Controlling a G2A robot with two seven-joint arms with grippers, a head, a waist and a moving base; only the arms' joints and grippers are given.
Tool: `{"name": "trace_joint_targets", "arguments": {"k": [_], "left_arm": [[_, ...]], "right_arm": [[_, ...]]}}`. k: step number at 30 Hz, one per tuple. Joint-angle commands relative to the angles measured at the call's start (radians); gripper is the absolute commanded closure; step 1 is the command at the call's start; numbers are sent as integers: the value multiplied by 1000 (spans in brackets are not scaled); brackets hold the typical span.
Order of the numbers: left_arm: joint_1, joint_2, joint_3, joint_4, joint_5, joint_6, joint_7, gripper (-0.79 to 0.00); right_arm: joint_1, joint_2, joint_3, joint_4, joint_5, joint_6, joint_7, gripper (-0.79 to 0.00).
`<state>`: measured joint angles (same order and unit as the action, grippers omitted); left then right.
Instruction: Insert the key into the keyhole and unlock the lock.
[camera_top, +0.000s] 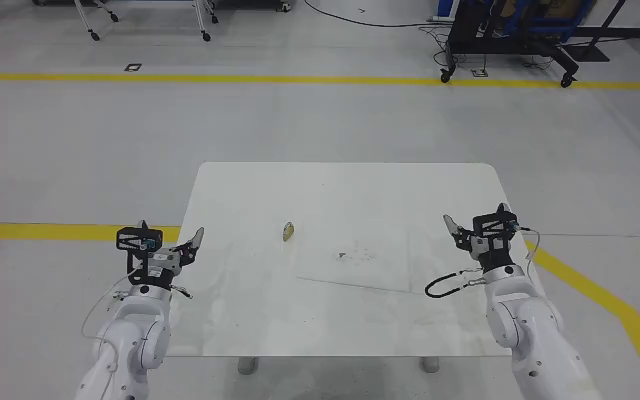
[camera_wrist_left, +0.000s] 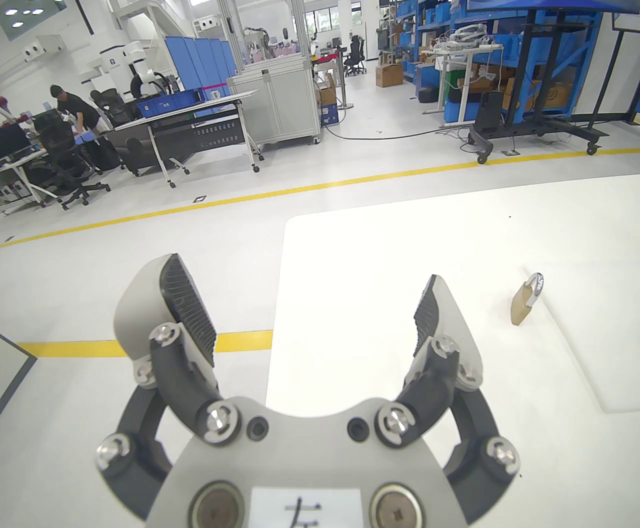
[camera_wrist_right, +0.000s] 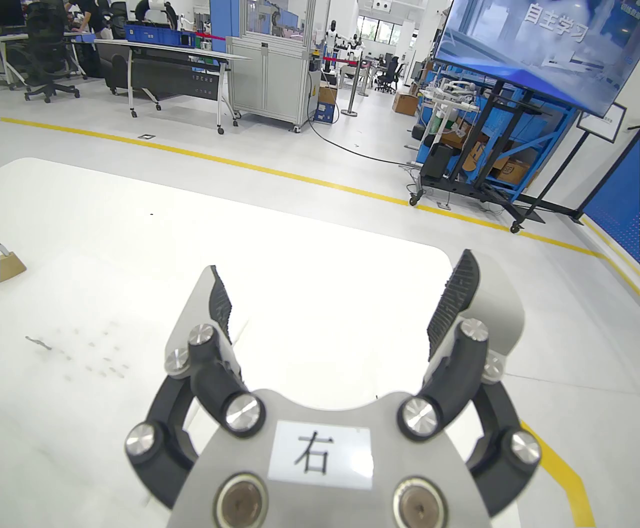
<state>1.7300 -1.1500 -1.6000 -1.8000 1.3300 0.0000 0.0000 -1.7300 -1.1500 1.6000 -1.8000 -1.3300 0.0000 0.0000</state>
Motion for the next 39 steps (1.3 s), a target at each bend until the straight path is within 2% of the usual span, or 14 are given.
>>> {"name": "trace_joint_targets", "arguments": {"k": [1,5,15,18,23,27,33,35,36,37,39], "left_arm": [[0,0,0,0,0,0,0,-784],[0,0,0,0,0,0,0,-785],[0,0,0,0,0,0,0,-785],[0,0,0,0,0,0,0,-785],[0,0,0,0,0,0,0,-785],[0,0,0,0,0,0,0,-785],[0,0,0,0,0,0,0,-785],[0,0,0,0,0,0,0,-785],[0,0,0,0,0,0,0,-785],[0,0,0,0,0,0,0,-785],[0,0,0,0,0,0,0,-785]], "right_arm": [[0,0,0,0,0,0,0,-784],[25,0,-48,-1,-23,-76,14,-785],[208,-7,-222,164,24,-431,22,-785],[256,-3,-248,223,54,-600,27,-785],[380,9,-286,373,122,-989,36,-785],[463,19,-377,447,107,-1012,18,-785],[587,17,-494,569,-37,-1012,-34,-785],[615,12,-522,597,-91,-996,-43,-579],[625,10,-537,605,-115,-984,-48,-502],[634,7,-554,611,-146,-968,-47,-446],[648,1,-585,627,-188,-932,-51,-431]]}}
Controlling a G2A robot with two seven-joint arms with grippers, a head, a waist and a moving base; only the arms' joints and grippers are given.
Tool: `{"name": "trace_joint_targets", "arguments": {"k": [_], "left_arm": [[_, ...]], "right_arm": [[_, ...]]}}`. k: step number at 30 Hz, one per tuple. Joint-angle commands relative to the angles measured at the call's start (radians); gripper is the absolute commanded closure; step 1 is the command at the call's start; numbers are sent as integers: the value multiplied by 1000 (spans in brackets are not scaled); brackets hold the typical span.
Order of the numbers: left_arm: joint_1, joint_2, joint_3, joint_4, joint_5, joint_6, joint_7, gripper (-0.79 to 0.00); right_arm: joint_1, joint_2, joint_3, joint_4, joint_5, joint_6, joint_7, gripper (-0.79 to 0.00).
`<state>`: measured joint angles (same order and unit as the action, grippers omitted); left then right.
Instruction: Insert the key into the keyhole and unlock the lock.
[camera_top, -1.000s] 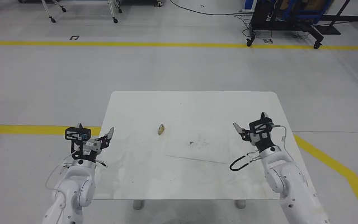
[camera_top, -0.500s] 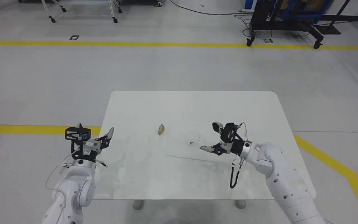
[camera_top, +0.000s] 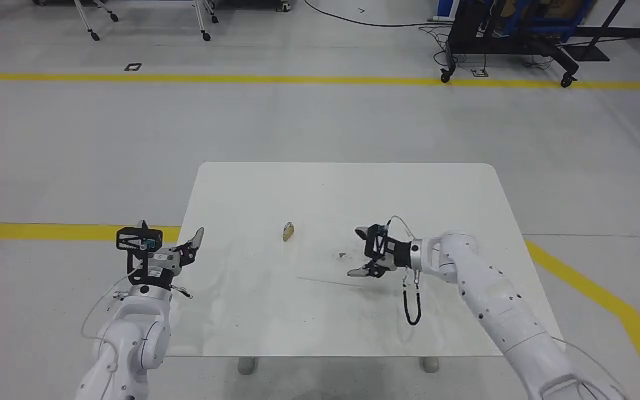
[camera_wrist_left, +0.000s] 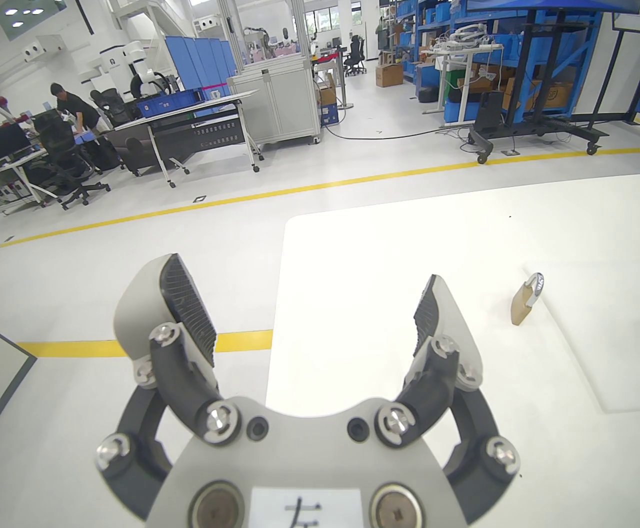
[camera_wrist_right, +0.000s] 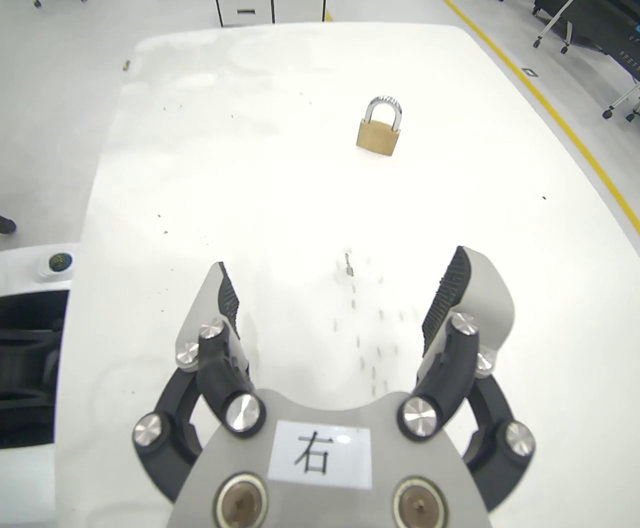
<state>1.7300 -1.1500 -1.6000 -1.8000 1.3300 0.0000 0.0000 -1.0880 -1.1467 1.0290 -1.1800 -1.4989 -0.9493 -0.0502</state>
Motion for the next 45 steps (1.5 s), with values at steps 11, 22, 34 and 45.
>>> {"name": "trace_joint_targets", "arguments": {"k": [11,22,34,45], "left_arm": [[0,0,0,0,0,0,0,-785],[0,0,0,0,0,0,0,-785],[0,0,0,0,0,0,0,-785],[0,0,0,0,0,0,0,-785]], "right_arm": [[106,-49,-137,137,-45,88,0,-323],[158,-72,-203,197,-67,78,-18,-102],[166,-64,-192,189,-90,89,-44,0],[79,-12,-85,74,-95,85,-81,0]]}}
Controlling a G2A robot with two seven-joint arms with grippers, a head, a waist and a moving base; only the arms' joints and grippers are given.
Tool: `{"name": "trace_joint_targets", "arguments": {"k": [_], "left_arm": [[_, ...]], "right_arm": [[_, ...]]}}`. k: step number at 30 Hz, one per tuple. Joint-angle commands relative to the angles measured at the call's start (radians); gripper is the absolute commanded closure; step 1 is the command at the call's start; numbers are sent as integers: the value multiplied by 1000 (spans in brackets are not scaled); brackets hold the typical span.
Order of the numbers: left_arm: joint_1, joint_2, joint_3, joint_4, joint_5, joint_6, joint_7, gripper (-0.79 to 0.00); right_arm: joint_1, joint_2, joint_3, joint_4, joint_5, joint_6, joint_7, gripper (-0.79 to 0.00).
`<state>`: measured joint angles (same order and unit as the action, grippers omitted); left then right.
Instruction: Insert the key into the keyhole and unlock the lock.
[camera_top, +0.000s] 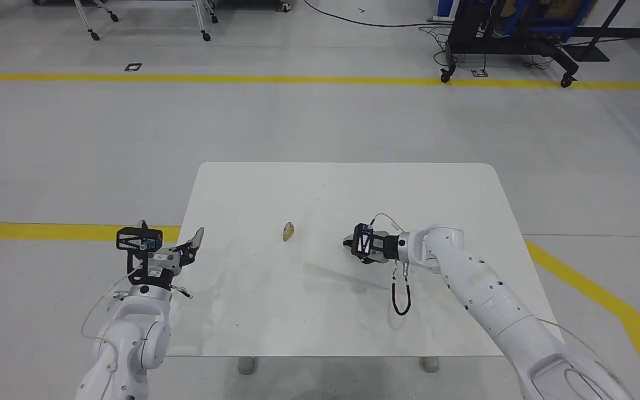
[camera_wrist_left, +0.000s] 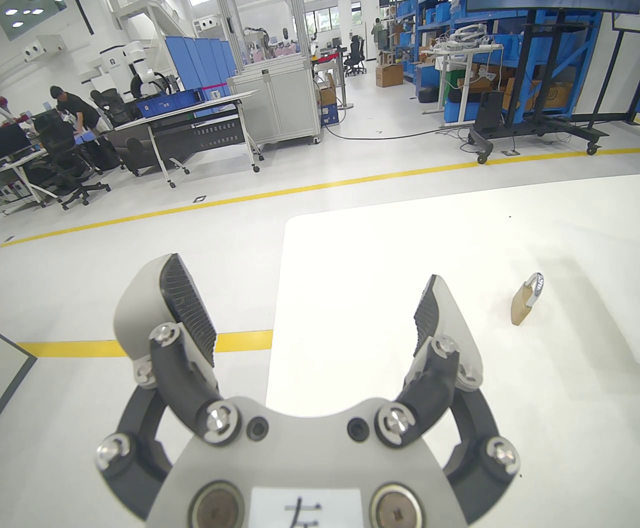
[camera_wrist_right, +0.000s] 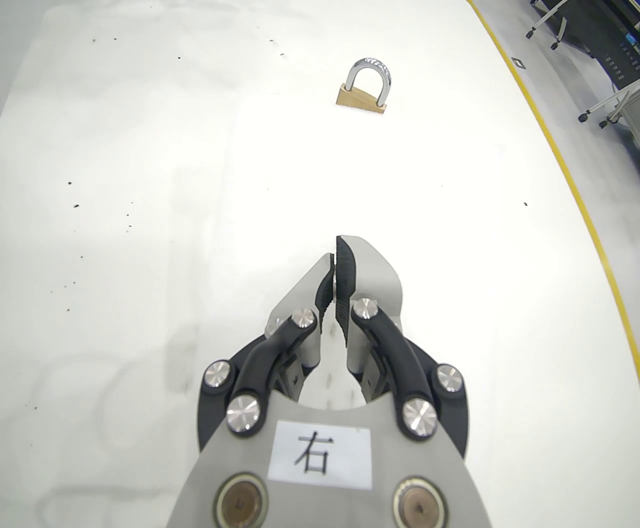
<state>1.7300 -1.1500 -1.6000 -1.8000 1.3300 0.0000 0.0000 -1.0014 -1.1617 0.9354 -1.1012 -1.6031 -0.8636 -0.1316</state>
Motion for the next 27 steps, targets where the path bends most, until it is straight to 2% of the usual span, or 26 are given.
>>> {"name": "trace_joint_targets", "arguments": {"k": [1,17,19,20,23,27], "left_arm": [[0,0,0,0,0,0,0,-785],[0,0,0,0,0,0,0,-785],[-11,2,5,-14,76,15,-2,-785],[-16,1,23,-29,118,21,-15,-785],[-63,0,97,-85,189,-44,-85,-785],[-143,1,210,-133,457,-84,-175,-785]], "right_arm": [[-8,3,9,-4,10,-1,0,0],[-8,3,9,-4,10,-1,0,0],[-8,3,9,-4,10,-1,0,0],[-8,3,9,-4,10,-1,0,0],[-8,3,9,-4,10,-1,0,0],[-8,3,9,-4,10,-1,0,0]]}}
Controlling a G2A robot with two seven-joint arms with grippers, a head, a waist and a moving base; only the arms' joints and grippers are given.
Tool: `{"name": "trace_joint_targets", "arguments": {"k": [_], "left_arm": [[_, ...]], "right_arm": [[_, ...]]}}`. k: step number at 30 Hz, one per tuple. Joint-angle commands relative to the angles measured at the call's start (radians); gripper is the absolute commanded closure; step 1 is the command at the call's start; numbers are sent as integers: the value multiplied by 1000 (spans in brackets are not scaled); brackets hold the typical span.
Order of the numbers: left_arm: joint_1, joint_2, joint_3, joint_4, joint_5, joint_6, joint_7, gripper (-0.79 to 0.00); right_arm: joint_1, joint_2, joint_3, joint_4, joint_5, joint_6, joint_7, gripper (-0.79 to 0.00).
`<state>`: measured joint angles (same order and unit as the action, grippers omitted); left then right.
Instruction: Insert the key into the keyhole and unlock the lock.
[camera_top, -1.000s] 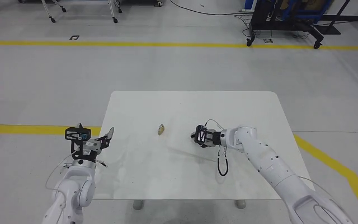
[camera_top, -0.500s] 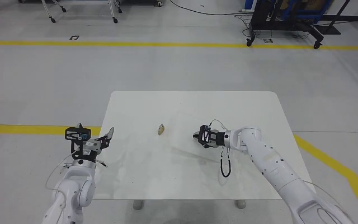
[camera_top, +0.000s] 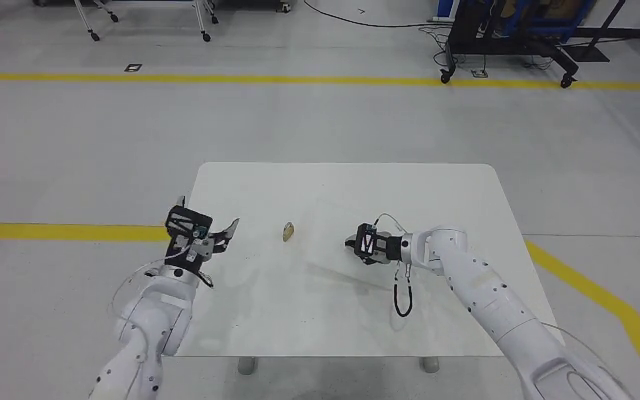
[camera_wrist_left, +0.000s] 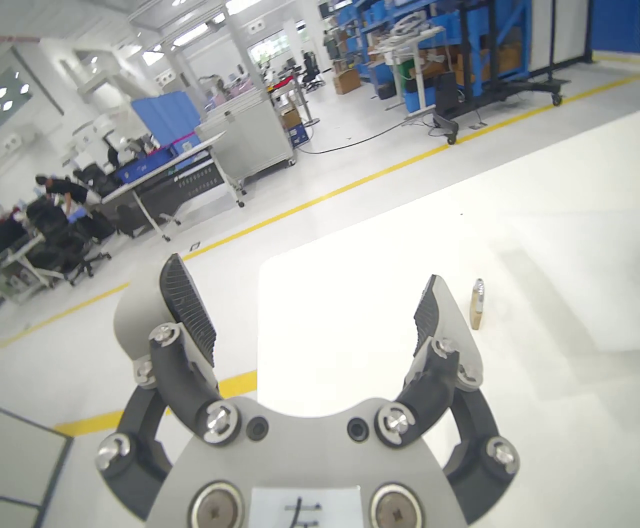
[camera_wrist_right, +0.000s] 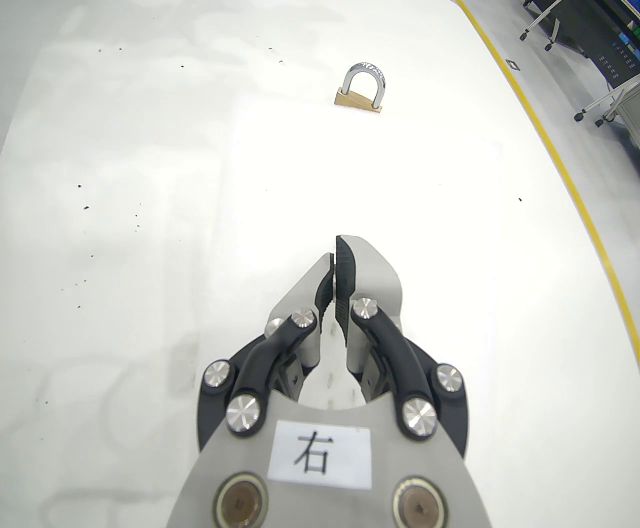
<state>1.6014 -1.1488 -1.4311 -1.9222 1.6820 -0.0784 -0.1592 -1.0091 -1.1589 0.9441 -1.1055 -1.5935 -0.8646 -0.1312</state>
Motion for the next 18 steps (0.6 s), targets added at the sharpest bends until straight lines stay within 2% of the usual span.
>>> {"name": "trace_joint_targets", "arguments": {"k": [1,5,9,13,18], "left_arm": [[-28,-2,77,-13,159,-18,-31,-785],[-118,-14,214,40,290,-92,-128,-785],[-230,-39,351,154,324,-132,-170,-785],[-315,-70,466,264,356,-101,-206,-785],[-385,-100,559,362,382,-96,-218,-785]], "right_arm": [[0,0,0,0,0,0,0,0],[0,0,0,0,0,0,0,0],[0,0,0,0,0,0,0,0],[0,0,0,0,0,0,0,0],[0,0,0,0,0,0,0,0]]}}
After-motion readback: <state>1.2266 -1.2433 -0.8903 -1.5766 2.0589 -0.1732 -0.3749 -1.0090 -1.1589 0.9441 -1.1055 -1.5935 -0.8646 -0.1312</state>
